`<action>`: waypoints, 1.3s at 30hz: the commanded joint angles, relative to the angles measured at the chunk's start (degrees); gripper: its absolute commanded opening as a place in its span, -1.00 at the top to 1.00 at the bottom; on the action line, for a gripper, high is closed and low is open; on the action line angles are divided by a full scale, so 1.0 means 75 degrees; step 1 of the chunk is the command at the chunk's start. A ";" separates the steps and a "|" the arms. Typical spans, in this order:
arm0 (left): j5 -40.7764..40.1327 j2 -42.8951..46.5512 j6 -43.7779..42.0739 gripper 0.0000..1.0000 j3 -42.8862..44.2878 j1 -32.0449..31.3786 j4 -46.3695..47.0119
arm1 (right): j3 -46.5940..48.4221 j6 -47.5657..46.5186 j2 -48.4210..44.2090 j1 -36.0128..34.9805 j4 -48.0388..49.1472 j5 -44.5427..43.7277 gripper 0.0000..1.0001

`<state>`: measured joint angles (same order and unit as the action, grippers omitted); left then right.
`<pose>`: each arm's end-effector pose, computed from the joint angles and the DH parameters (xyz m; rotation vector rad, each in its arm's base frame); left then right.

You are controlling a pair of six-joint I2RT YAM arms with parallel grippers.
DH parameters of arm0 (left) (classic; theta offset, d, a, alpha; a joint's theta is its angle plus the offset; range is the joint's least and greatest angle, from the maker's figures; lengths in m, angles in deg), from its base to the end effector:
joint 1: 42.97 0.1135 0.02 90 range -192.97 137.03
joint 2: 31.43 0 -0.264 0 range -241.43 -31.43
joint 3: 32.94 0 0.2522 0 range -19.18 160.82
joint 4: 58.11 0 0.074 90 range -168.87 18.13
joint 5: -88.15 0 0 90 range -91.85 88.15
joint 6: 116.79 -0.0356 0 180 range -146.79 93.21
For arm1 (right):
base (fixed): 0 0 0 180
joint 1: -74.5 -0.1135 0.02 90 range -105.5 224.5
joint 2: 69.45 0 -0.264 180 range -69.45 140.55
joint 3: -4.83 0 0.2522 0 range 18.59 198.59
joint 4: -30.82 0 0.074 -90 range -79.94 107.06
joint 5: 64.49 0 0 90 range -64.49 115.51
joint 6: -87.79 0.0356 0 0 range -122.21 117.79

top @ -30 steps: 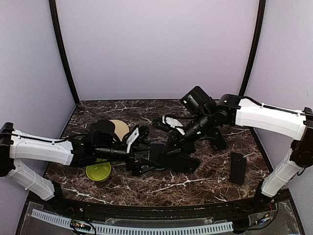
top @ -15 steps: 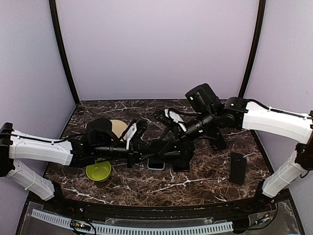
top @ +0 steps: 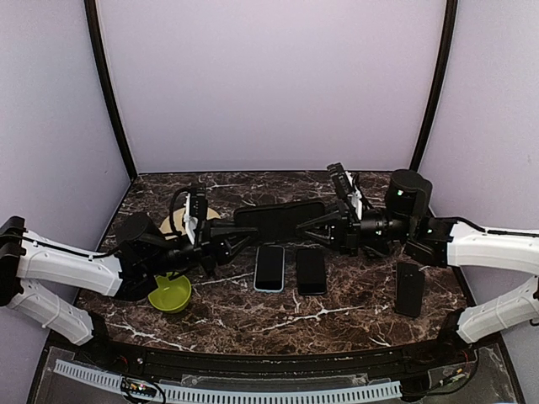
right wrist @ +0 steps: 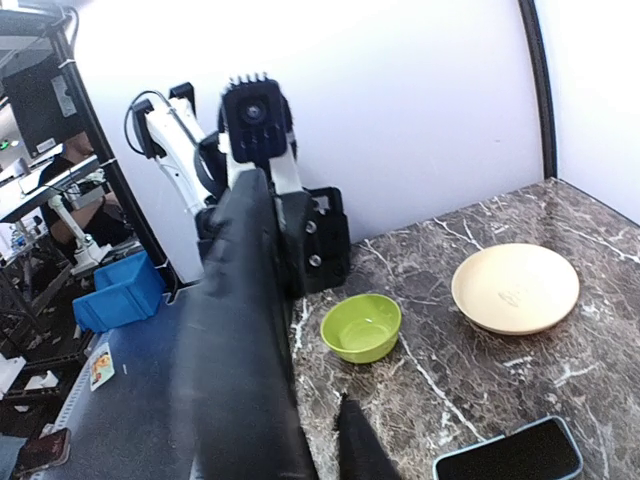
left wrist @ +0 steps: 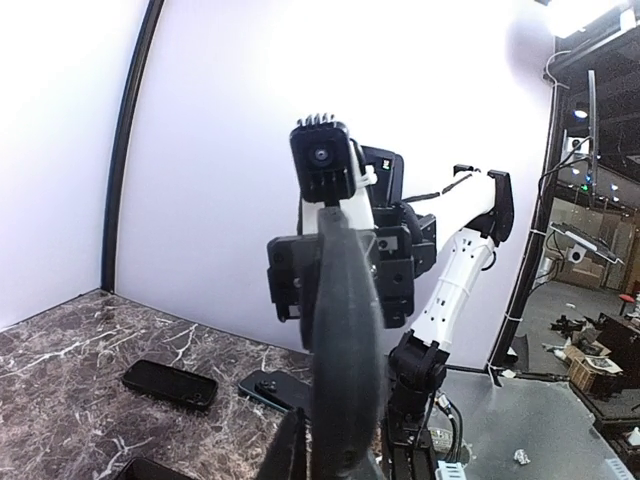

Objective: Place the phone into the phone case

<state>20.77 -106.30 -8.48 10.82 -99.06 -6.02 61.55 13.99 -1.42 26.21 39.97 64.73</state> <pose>0.1375 -0.2291 0.2763 0.7790 1.1080 -1.3508 0.1629 0.2166 0.3050 -1.0291 1.4707 1.3840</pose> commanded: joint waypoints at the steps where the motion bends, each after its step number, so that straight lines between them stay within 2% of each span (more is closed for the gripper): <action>1: 0.0573 -0.0020 0.0211 1.00 0.0032 -0.0033 0.0493 | 0.0232 0.0179 -0.0405 -0.0018 0.0755 0.0513 1.00; 2: 0.0739 -0.0009 0.0068 1.00 0.0064 -0.0041 0.0287 | 0.0331 -0.0004 -0.0533 -0.0018 0.0413 0.0561 1.00; 3: 0.0854 -0.0005 -0.0056 0.84 0.0118 -0.0043 -0.0407 | 0.0502 -0.0314 -0.0610 -0.0009 -0.0220 0.0662 1.00; 4: 0.1093 0.0018 -0.0520 0.19 0.0323 -0.0041 -0.0949 | 0.0753 -0.0672 -0.0616 -0.0008 -0.1009 0.0827 1.00; 5: 0.1154 0.0032 -0.0894 -0.16 0.0488 -0.0036 -0.2468 | 0.1177 -0.1283 -0.0537 -0.0012 -0.2347 0.0873 1.00; 6: 0.1060 0.0065 -0.1623 -0.58 0.0963 -0.0033 -0.3315 | 0.1663 -0.2003 -0.0369 -0.0032 -0.3992 0.0706 1.00; 7: 0.0950 0.0096 -0.1991 -0.69 0.1206 -0.0033 -0.4967 | 0.2256 -0.2688 -0.0134 -0.0086 -0.5468 0.0272 1.00; 9: 0.0744 0.0239 -0.3019 -0.82 0.1863 -0.0032 -0.6611 | 0.3225 -0.3774 0.0360 -0.0295 -0.8070 -0.0737 1.00; 11: 0.0713 0.0414 -0.3682 -0.85 0.2244 -0.0037 -0.7338 | 0.3866 -0.4051 0.0730 -0.0532 -0.9541 -0.1511 1.00; 13: 0.0806 0.0450 -0.3954 -0.72 0.2522 -0.0033 -0.7581 | 0.4446 -0.4196 0.1006 -0.0752 -1.0373 -0.1961 1.00; 16: 0.1314 0.0153 -0.3882 -0.38 0.2759 -0.0041 -0.7664 | 0.4888 -0.4315 0.1207 -0.1016 -1.0423 -0.2181 1.00; 17: 0.1411 -0.0063 -0.3817 -0.17 0.2846 -0.0043 -0.7657 | 0.5014 -0.4358 0.1249 -0.1085 -1.0375 -0.2172 1.00; 18: 0.1546 -0.0167 -0.3681 -0.06 0.2886 -0.0058 -0.7675 | 0.5126 -0.4419 0.1294 -0.1146 -1.0312 -0.2168 1.00; 19: 0.1609 -0.0368 -0.3624 0.20 0.2975 -0.0075 -0.7700 | 0.5221 -0.4444 0.1335 -0.1208 -1.0241 -0.2190 1.00; 20: 0.1704 -0.0454 -0.3557 0.33 0.3015 -0.0122 -0.7768 | 0.5309 -0.4471 0.1379 -0.1280 -1.0191 -0.2204 1.00; 21: 0.1729 -0.0581 -0.3538 0.61 0.3086 -0.0153 -0.7811 | 0.5366 -0.4503 0.1413 -0.1294 -1.0126 -0.2183 1.00; 23: 0.1660 -0.0632 -0.3493 0.94 0.3088 -0.0238 -0.7864 | 0.5296 -0.4494 0.1414 -0.1307 -0.9883 -0.2181 1.00; 24: 0.1614 -0.0610 -0.3384 0.98 0.3030 -0.0268 -0.7736 | 0.5163 -0.4432 0.1366 -0.1307 -0.9642 -0.2266 0.99; 26: 0.1304 -0.0483 -0.2999 1.00 0.2747 -0.0277 -0.7175 | 0.4625 -0.3809 0.1156 -0.1301 -0.8739 -0.3061 0.35; 27: 0.0795 -0.0356 -0.2422 1.00 0.2436 -0.0278 -0.6846 | 0.4218 -0.3291 0.0962 -0.1265 -0.8005 -0.3593 0.16; 28: 0.0443 -0.0290 -0.1992 1.00 0.2236 -0.0278 -0.5941 | 0.3683 -0.2359 0.0742 -0.1183 -0.7137 -0.3982 -0.02; 29: -0.0448 -0.0150 -0.1025 1.00 0.1690 -0.0278 -0.5379 | 0.3105 -0.1522 0.0517 -0.1059 -0.6194 -0.4063 -0.14; 30: -0.0794 -0.0093 -0.0508 1.00 0.1376 -0.0278 -0.3974 | 0.2472 -0.0839 0.0278 -0.0977 -0.5301 -0.3890 -0.20; 31: -0.0995 -0.0089 0.0231 1.00 0.0719 -0.0278 -0.3218 | 0.1886 -0.0106 0.0062 -0.0958 -0.4192 -0.3729 -0.23; 32: -0.0909 -0.0258 0.0506 1.00 0.0300 -0.0278 -0.1758 | 0.1342 0.0506 -0.0116 -0.0956 -0.3034 -0.3544 -0.24; 34: -0.0579 -0.0644 0.1109 1.00 0.0210 -0.0289 -0.0621 | 0.0518 0.1540 -0.0198 -0.0972 -0.1166 -0.3285 -0.18; 39: -0.0164 -0.1058 0.1622 1.00 0.0114 -0.0302 0.0408 | 0.0122 0.1903 0.0082 -0.1017 -0.0404 -0.2932 0.08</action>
<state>18.71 -114.48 -3.76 12.16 -101.07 -20.95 63.50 19.04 -1.18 18.88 18.33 39.90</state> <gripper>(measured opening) 0.083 0.486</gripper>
